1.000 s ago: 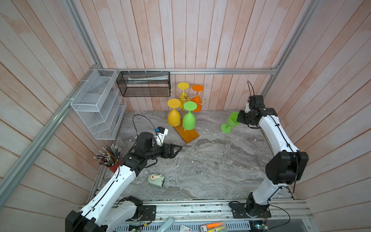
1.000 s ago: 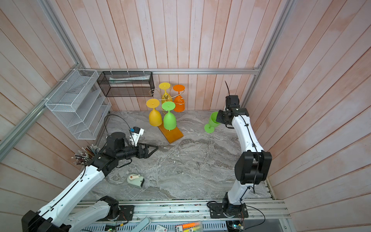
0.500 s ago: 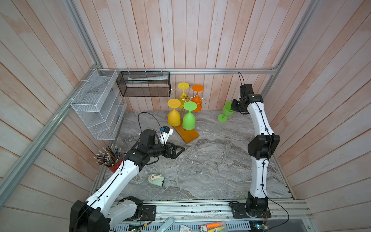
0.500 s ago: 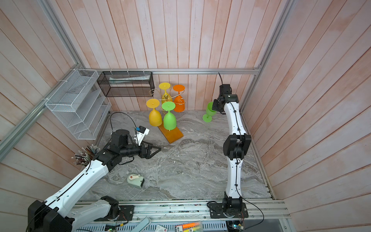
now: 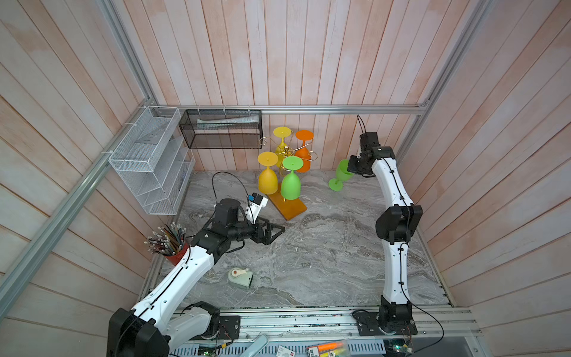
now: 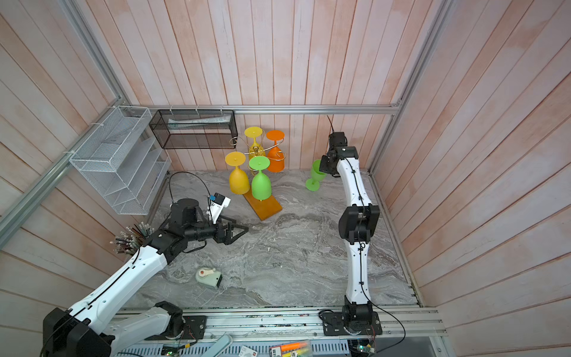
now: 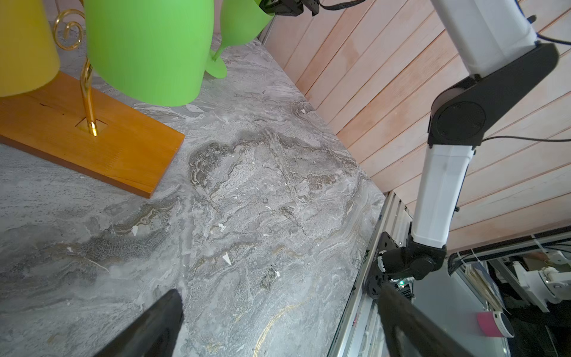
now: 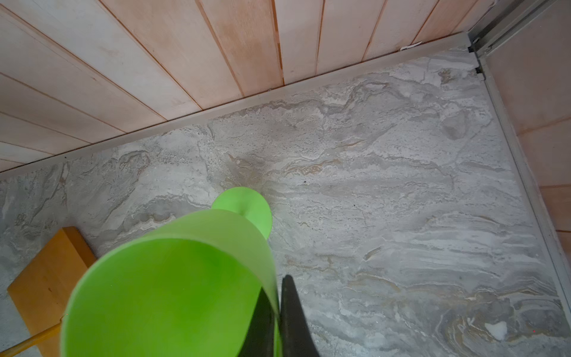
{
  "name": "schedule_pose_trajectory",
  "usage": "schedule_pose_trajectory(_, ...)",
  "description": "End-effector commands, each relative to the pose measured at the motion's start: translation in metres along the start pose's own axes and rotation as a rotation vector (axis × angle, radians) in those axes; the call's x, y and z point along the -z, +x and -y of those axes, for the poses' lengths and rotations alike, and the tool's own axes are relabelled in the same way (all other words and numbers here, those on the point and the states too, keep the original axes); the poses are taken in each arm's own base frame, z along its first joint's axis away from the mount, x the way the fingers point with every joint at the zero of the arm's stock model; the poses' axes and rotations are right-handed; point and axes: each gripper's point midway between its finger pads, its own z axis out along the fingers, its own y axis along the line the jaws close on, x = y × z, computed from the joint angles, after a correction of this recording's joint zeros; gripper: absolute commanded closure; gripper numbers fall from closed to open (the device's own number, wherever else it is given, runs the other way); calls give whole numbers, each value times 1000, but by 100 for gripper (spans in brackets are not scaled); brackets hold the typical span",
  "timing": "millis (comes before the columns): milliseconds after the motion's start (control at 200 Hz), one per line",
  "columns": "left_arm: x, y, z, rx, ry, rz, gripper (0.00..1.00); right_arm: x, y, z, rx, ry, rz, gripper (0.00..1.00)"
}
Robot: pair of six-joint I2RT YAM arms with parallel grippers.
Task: Take the wine glass off the wine glass rack
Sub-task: Place the wine glass at the top-right of the table.
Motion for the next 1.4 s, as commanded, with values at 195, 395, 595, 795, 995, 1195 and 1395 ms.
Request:
schedule_pose_trajectory(195,-2,4,-1,6,16,1,0,-9,1,-7,-3,15,9,100)
schedule_pose_trajectory(395,-2,4,0,6,22,2,0,-14,4,-11,6,15,3,100)
schedule_pose_trajectory(595,-2,4,0,10,21,2,0,-17,5,-13,9,18,2,100)
schedule_pose_trajectory(795,-1,4,1,8,22,3,0,-19,7,-16,14,16,-1,99)
schedule_pose_trajectory(995,-1,4,1,7,21,5,0,-16,1,-20,12,0,18,92)
schedule_pose_trajectory(1195,-1,4,-1,7,9,4,0,-8,-5,-25,22,-17,42,80)
schedule_pose_trajectory(1395,0,4,-3,3,-4,7,0,1,-13,-27,26,-28,71,70)
